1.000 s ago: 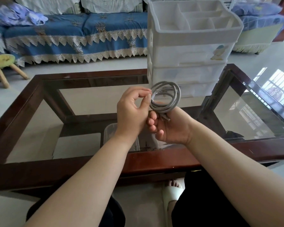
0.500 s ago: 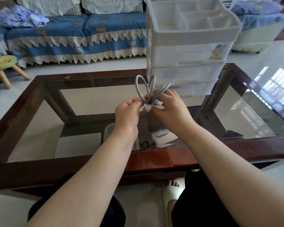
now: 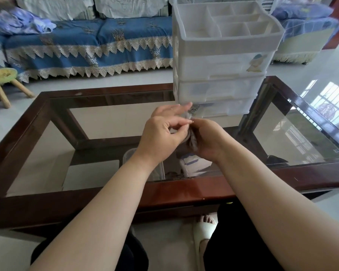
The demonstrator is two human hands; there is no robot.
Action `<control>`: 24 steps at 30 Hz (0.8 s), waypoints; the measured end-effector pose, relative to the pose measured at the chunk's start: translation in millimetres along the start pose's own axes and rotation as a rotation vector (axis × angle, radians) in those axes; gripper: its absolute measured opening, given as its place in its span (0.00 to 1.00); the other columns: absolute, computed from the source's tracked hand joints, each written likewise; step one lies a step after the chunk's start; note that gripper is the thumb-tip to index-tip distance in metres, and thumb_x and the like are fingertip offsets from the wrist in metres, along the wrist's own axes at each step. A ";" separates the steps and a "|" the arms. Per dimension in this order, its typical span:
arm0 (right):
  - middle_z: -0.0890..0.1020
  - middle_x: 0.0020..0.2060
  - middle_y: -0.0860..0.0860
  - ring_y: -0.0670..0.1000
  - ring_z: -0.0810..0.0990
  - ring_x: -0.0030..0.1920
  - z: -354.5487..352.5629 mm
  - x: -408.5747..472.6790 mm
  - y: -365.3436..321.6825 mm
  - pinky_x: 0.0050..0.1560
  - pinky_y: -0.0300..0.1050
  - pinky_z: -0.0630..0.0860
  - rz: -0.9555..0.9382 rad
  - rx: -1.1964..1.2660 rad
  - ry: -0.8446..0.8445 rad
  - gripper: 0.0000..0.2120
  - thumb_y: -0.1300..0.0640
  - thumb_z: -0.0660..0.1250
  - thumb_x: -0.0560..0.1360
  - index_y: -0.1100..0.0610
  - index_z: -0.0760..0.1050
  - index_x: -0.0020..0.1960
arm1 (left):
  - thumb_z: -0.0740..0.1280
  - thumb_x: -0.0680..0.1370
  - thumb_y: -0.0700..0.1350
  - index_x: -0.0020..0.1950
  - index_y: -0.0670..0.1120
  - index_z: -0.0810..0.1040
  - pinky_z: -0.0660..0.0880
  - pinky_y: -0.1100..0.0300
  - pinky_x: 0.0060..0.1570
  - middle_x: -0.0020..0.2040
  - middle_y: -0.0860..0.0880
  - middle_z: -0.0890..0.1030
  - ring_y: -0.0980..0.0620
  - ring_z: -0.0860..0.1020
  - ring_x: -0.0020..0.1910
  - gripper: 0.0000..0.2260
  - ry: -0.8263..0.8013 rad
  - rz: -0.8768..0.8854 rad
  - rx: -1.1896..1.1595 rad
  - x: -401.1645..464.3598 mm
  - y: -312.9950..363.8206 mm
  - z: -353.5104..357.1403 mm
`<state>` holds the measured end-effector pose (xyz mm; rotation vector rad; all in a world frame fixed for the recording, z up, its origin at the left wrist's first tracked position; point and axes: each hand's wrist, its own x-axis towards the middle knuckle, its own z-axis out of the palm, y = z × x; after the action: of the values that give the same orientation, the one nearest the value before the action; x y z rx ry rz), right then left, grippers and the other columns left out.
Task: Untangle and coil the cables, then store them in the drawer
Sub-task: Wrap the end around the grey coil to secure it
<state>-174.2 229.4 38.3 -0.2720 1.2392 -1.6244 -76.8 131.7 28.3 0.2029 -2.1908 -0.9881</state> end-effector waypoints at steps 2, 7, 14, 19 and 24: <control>0.79 0.36 0.54 0.50 0.78 0.35 -10.5 0.3 -1.1 0.39 0.41 0.75 0.144 -0.068 -0.074 0.11 0.58 0.57 0.78 0.62 0.76 0.49 | 0.72 0.74 0.37 0.47 0.46 0.86 0.65 0.71 0.64 0.61 0.56 0.80 0.56 0.71 0.66 0.06 -0.144 -0.025 -0.028 1.5 1.0 -6.1; 0.76 0.48 0.60 0.56 0.74 0.50 -20.8 -1.6 -0.2 0.55 0.48 0.68 0.100 -0.192 -0.075 0.31 0.33 0.63 0.69 0.60 0.76 0.55 | 0.71 0.75 0.40 0.45 0.52 0.84 0.62 0.77 0.61 0.66 0.58 0.76 0.58 0.68 0.67 0.07 -0.238 -0.149 -0.059 3.7 2.6 -4.7; 0.78 0.43 0.58 0.55 0.79 0.44 -17.7 -7.0 -4.4 0.44 0.47 0.80 -0.092 -0.173 -0.201 0.19 0.46 0.67 0.72 0.62 0.80 0.50 | 0.68 0.77 0.45 0.45 0.43 0.84 0.72 0.51 0.65 0.66 0.54 0.77 0.55 0.76 0.63 0.08 -0.103 -0.221 -0.293 0.6 0.7 -4.0; 0.78 0.38 0.57 0.53 0.78 0.41 -22.5 -5.4 -5.7 0.42 0.42 0.80 -0.103 -0.178 -0.253 0.10 0.56 0.68 0.73 0.61 0.80 0.38 | 0.66 0.78 0.35 0.64 0.51 0.76 0.72 0.62 0.62 0.68 0.51 0.74 0.59 0.74 0.65 0.17 -0.166 -0.302 -0.431 5.1 -1.0 -9.8; 0.81 0.36 0.59 0.54 0.82 0.38 -24.3 -2.9 -1.0 0.43 0.45 0.81 -0.179 -0.236 -0.137 0.13 0.62 0.61 0.79 0.64 0.79 0.38 | 0.68 0.78 0.40 0.71 0.51 0.67 0.77 0.64 0.53 0.67 0.49 0.74 0.57 0.76 0.61 0.23 -0.253 -0.531 -0.468 8.6 -12.5 -3.8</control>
<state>-190.1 245.8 29.4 -0.6476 1.3307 -1.5798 -82.3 117.3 25.9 0.4736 -2.0896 -1.8774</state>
